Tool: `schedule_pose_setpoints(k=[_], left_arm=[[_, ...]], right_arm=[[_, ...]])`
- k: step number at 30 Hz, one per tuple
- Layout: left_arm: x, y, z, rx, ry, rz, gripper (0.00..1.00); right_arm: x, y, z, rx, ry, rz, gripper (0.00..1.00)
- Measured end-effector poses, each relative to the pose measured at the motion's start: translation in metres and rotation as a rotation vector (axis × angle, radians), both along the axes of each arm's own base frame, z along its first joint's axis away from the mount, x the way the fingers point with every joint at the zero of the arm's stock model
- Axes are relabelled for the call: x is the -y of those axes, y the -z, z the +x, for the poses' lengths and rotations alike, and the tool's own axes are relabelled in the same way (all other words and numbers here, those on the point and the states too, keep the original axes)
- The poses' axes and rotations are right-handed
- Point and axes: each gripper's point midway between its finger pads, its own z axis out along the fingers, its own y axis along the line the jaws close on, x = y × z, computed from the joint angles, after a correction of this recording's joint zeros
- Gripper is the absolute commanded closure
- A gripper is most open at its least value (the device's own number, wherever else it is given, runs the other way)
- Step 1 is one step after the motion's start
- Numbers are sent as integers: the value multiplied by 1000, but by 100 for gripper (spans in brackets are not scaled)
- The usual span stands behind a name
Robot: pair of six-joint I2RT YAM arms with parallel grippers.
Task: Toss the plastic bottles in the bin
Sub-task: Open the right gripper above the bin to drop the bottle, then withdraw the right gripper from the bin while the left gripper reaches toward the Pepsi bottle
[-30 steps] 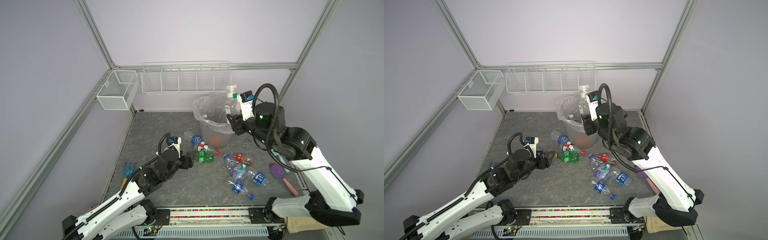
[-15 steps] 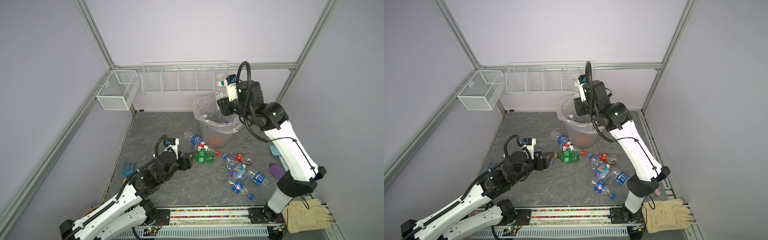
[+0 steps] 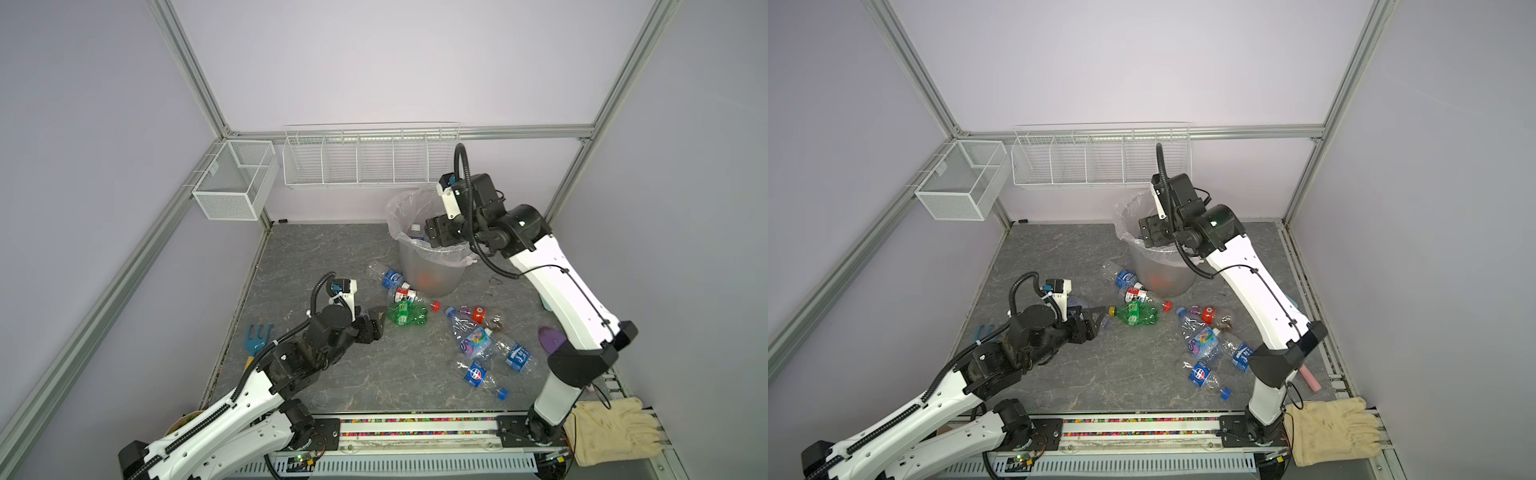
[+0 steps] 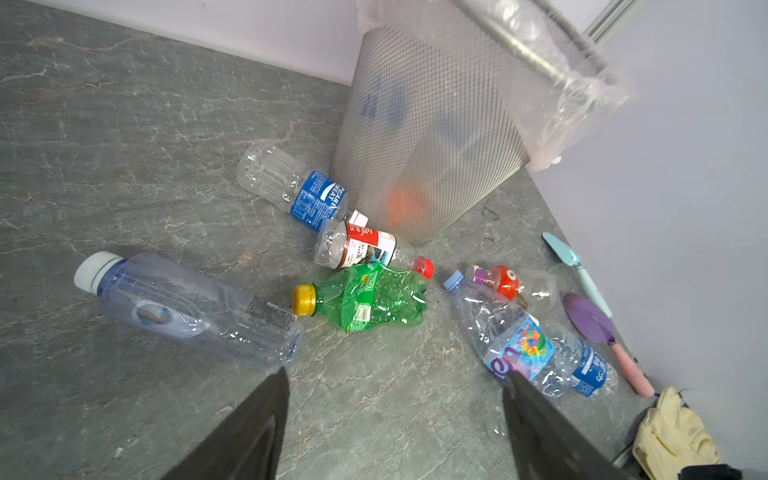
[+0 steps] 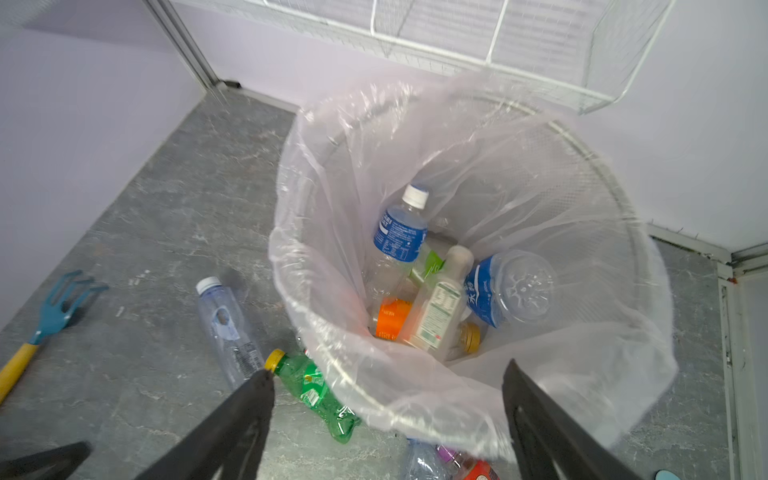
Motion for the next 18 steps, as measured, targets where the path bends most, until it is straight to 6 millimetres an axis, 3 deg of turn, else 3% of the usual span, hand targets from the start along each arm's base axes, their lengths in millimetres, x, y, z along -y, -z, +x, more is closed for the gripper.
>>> schedule_pose_setpoints(k=[3, 6, 12, 18], left_arm=[[5, 8, 0, -18, 15, 26, 20], [10, 7, -3, -13, 44, 21, 19], [39, 5, -14, -2, 159, 50, 19], [95, 5, -36, 26, 343, 174, 17]], right_arm=[[14, -36, -11, 85, 14, 60, 12], [24, -49, -22, 119, 20, 84, 12], [31, -20, -39, 93, -7, 83, 12], [42, 19, -69, 80, -56, 112, 12]])
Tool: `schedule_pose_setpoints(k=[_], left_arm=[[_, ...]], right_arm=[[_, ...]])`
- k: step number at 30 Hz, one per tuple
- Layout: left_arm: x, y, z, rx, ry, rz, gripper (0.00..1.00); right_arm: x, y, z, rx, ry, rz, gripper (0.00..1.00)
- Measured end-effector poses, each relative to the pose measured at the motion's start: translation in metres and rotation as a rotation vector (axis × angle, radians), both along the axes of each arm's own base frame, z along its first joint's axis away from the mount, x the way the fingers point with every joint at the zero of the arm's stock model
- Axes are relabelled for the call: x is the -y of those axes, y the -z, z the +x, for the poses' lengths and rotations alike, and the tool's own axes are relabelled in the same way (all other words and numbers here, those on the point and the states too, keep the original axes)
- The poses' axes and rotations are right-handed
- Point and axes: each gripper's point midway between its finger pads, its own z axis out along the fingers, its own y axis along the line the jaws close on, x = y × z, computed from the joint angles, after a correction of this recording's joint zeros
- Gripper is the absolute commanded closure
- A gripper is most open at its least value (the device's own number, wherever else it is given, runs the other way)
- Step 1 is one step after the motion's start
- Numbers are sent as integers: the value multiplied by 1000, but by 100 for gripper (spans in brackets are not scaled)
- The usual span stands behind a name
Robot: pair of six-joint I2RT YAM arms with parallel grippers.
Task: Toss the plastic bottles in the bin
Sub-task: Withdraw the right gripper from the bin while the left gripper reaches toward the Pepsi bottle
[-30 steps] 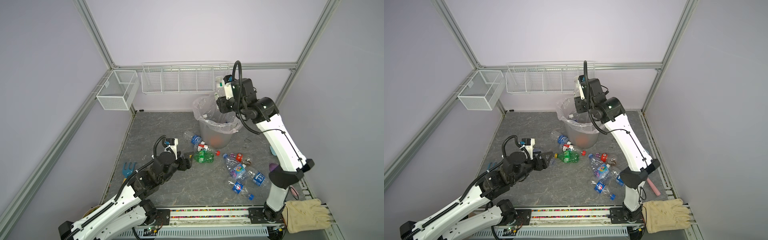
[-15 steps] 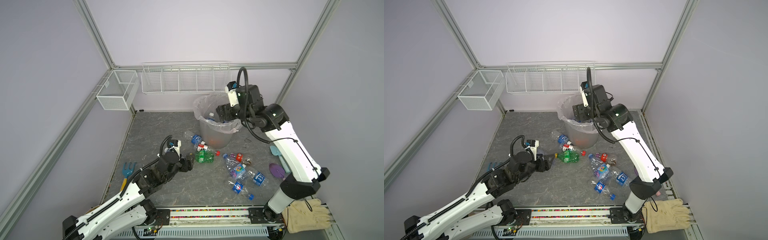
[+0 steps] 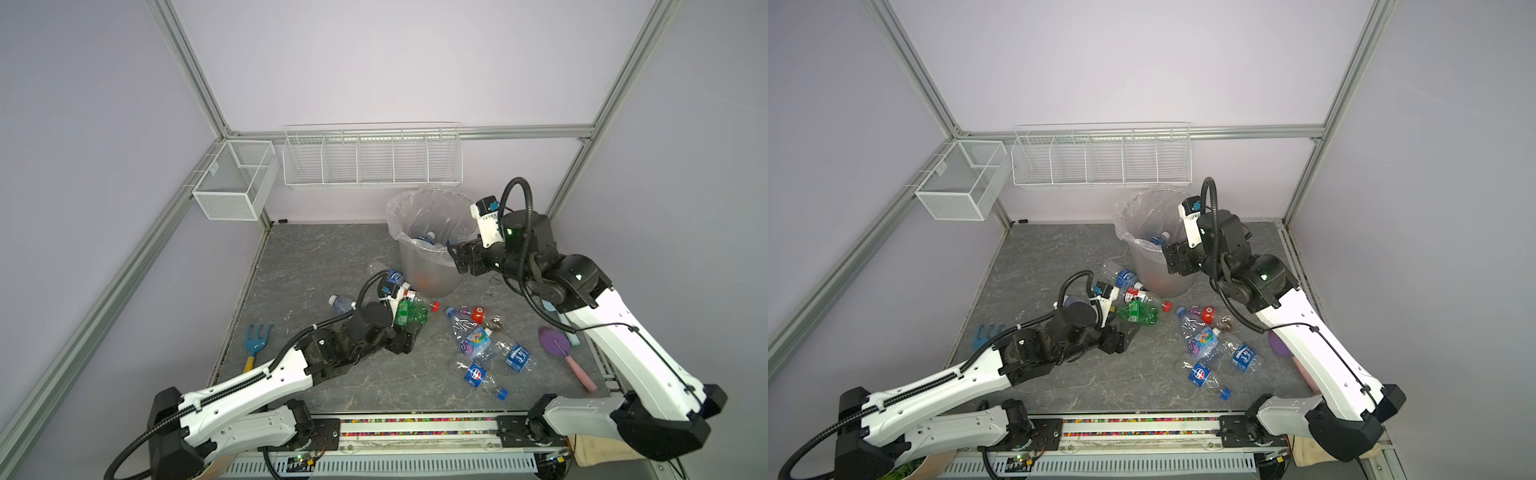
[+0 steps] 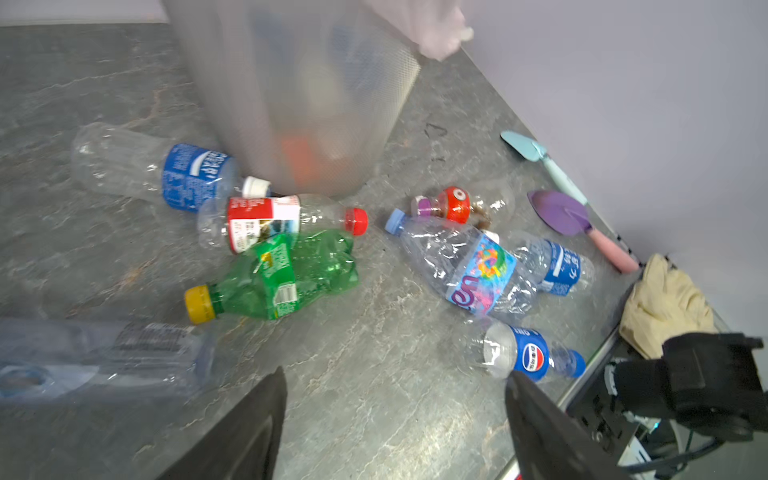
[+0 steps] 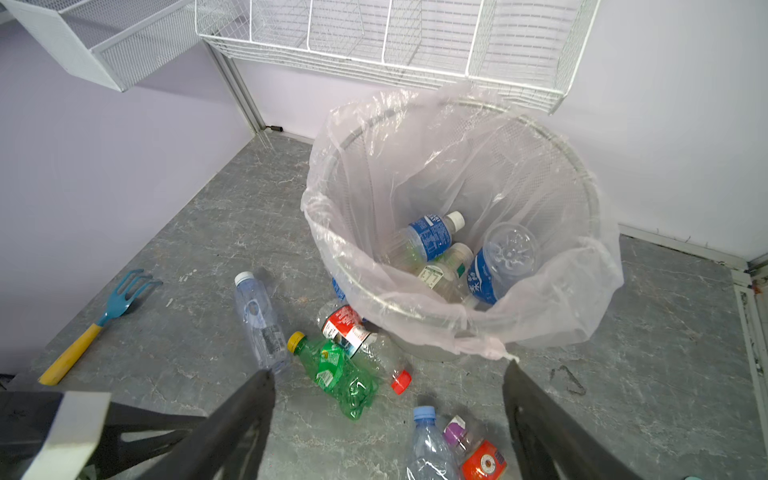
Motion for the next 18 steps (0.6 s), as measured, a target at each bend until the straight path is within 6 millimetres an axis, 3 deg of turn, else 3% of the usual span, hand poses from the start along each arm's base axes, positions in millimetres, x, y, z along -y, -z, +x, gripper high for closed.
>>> schedule_pose_setpoints(k=[9, 12, 18], left_arm=[[56, 24, -21, 19, 186, 159, 15], [71, 36, -35, 25, 262, 208, 14], [101, 49, -60, 49, 433, 291, 13]], right_arm=[[36, 20, -31, 30, 63, 51, 12], [64, 45, -33, -9, 188, 54, 11], [119, 115, -32, -193, 444, 51, 11]])
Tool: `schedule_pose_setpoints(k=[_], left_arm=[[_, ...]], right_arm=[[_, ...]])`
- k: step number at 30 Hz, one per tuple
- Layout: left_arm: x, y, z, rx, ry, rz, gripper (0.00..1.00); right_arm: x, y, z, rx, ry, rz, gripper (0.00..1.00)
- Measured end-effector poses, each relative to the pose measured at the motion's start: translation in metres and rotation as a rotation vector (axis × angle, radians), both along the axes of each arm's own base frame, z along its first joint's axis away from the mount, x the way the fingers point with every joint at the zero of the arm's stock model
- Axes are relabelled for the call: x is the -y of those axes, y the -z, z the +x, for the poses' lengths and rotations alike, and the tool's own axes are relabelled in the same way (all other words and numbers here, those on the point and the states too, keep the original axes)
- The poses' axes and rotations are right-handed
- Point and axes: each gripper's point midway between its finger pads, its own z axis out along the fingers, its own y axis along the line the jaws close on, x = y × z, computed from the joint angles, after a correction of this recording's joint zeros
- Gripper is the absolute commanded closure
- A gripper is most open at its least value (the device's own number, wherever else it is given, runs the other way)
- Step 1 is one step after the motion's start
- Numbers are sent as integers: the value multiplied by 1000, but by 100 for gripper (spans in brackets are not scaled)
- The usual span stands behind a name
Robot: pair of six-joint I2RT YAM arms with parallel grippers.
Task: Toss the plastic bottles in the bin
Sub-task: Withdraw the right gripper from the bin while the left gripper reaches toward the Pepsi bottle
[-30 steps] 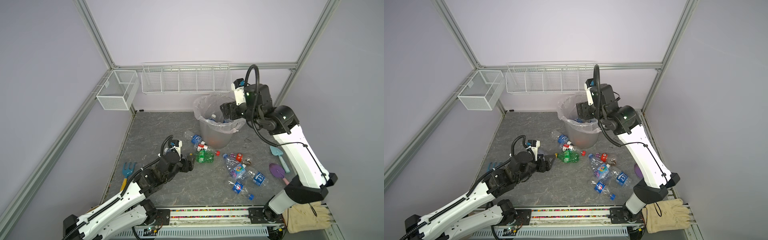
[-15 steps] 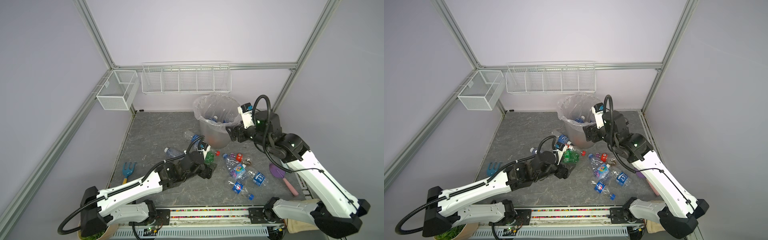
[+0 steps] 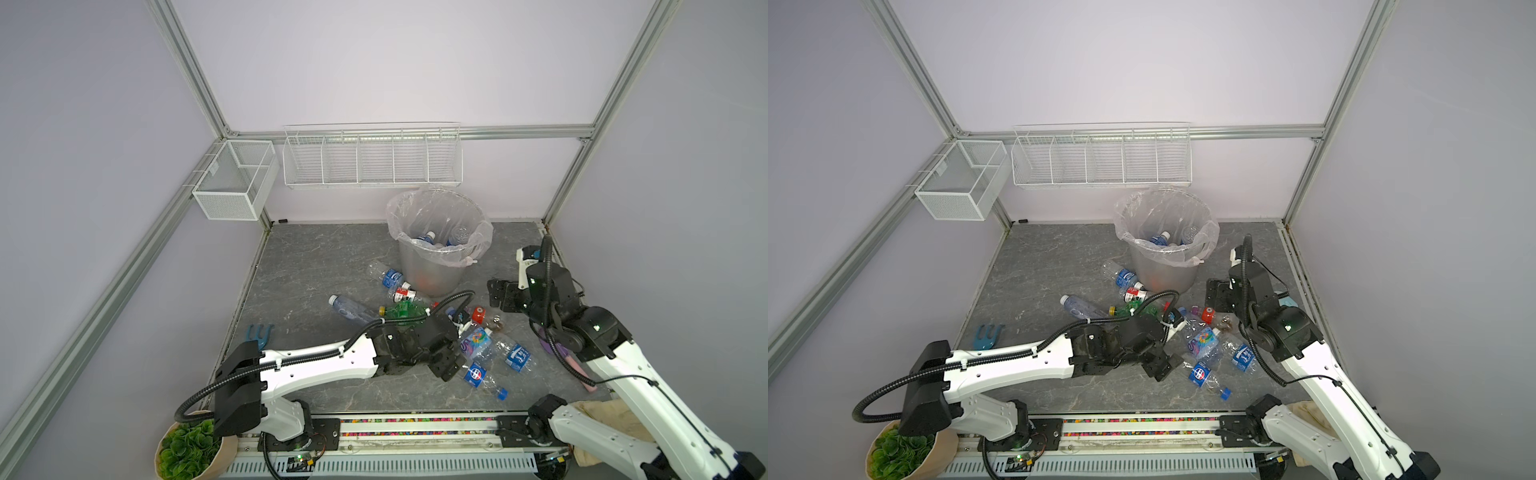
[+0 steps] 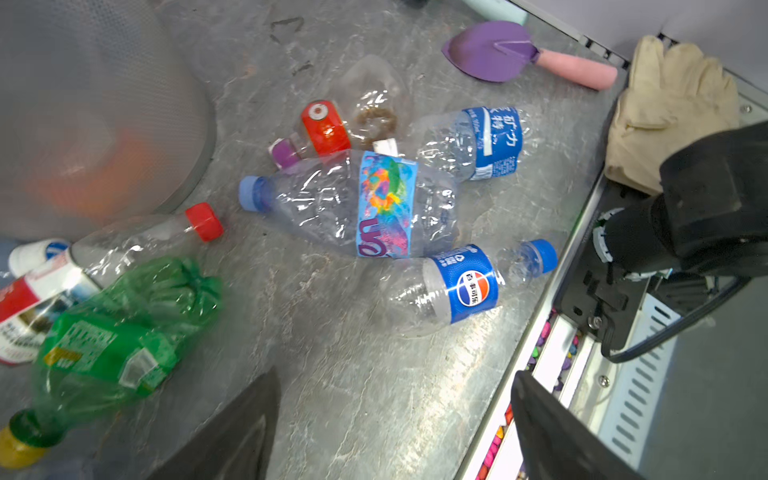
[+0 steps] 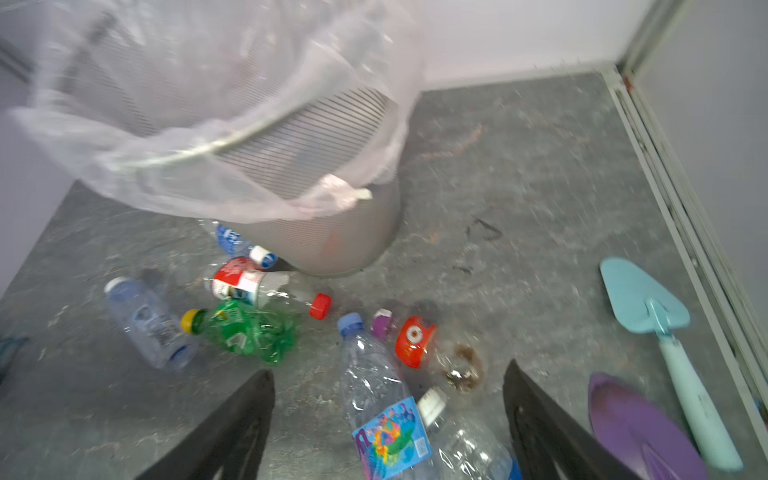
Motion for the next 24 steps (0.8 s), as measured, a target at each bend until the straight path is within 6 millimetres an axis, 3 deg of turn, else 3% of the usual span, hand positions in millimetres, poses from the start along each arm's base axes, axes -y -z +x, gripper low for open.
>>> schedule_pose_setpoints(k=[2, 5, 13, 24], left_arm=[[8, 6, -9, 11, 67, 26, 12], [18, 18, -26, 20, 172, 63, 12], [35, 51, -57, 71, 389, 179, 12], [52, 68, -57, 126, 487, 241, 12]], right_arm=[[14, 14, -5, -39, 57, 17, 12], [26, 13, -11, -38, 105, 53, 12], [32, 10, -13, -36, 125, 110, 11], [42, 11, -18, -24, 155, 136, 12]])
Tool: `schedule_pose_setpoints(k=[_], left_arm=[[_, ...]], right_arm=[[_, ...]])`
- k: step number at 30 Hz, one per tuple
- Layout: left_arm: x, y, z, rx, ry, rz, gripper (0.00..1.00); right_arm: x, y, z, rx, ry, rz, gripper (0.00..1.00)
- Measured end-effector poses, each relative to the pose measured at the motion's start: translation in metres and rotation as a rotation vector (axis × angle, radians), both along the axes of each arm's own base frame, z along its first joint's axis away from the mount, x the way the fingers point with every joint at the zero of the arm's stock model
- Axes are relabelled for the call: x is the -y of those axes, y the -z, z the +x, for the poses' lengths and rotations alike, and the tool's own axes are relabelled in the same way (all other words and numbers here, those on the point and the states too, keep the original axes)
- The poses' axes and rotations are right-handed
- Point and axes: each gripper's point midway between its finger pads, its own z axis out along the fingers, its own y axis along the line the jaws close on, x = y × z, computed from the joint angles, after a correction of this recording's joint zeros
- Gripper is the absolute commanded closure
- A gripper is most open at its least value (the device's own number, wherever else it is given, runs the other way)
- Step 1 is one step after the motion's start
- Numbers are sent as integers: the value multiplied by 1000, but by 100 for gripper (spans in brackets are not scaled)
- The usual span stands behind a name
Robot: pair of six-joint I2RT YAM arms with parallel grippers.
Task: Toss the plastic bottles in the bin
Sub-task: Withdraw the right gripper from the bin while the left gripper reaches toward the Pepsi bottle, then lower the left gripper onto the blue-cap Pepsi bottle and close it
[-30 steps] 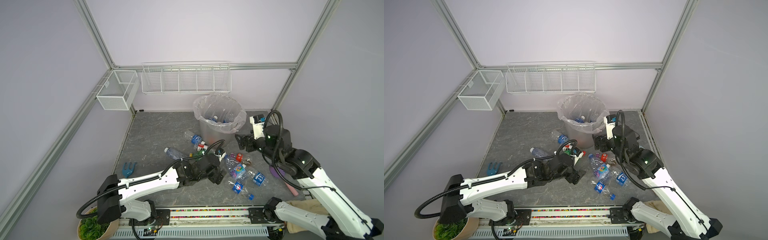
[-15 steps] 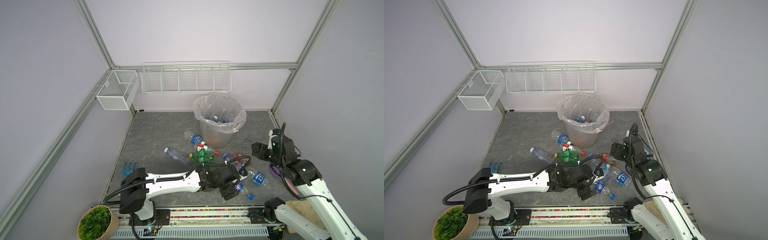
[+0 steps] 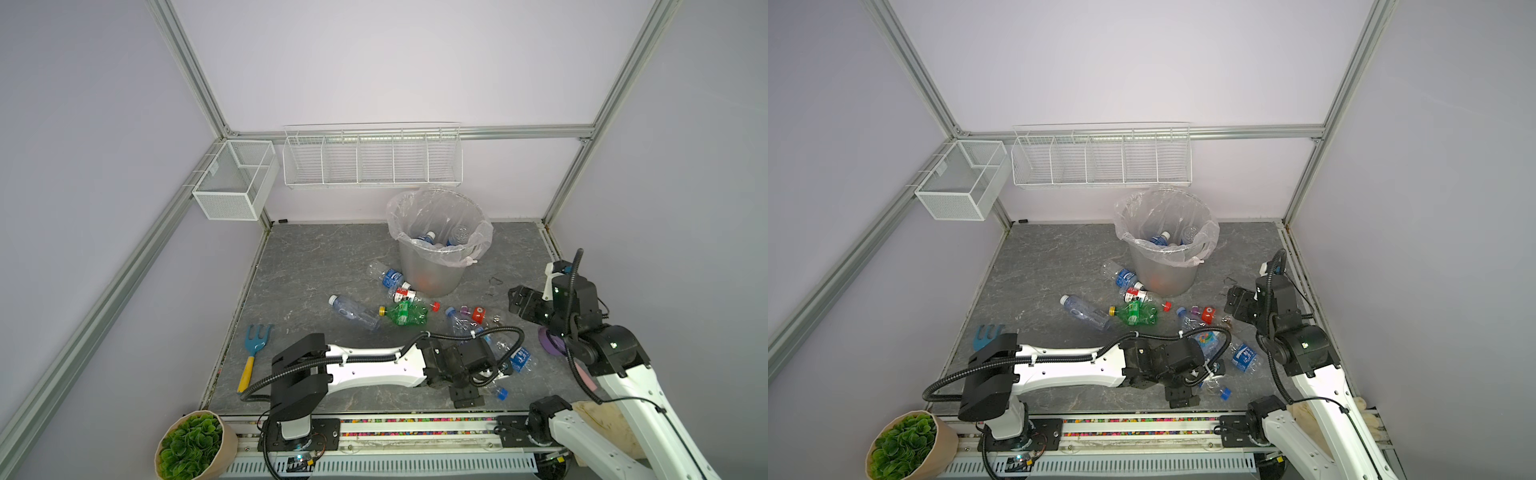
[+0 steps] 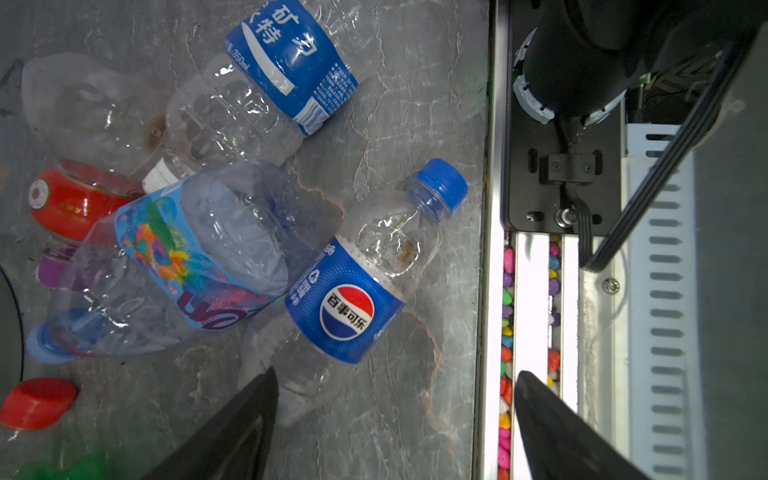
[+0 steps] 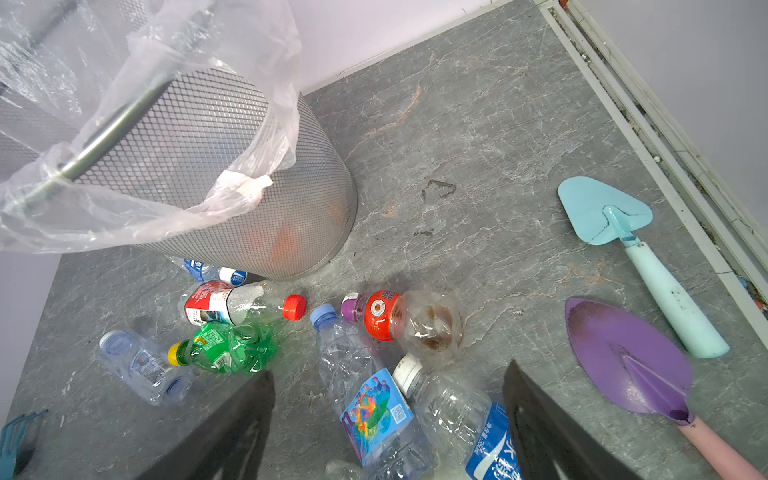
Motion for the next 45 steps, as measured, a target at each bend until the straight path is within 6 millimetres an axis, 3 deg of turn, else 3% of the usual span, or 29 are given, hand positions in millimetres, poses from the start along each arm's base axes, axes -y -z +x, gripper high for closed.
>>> schedule_pose_setpoints(k=[6, 21, 36, 45], left_arm=[[16, 5, 6, 36, 24, 27, 11], [21, 35, 7, 48, 71, 106, 10], [29, 47, 16, 7, 63, 154, 11], [18, 64, 13, -26, 68, 233, 15]], right_arm=[[2, 7, -1, -17, 3, 9, 12], [6, 17, -2, -44, 15, 31, 11], [14, 17, 0, -48, 38, 50, 11], [17, 16, 1, -43, 49, 58, 12]])
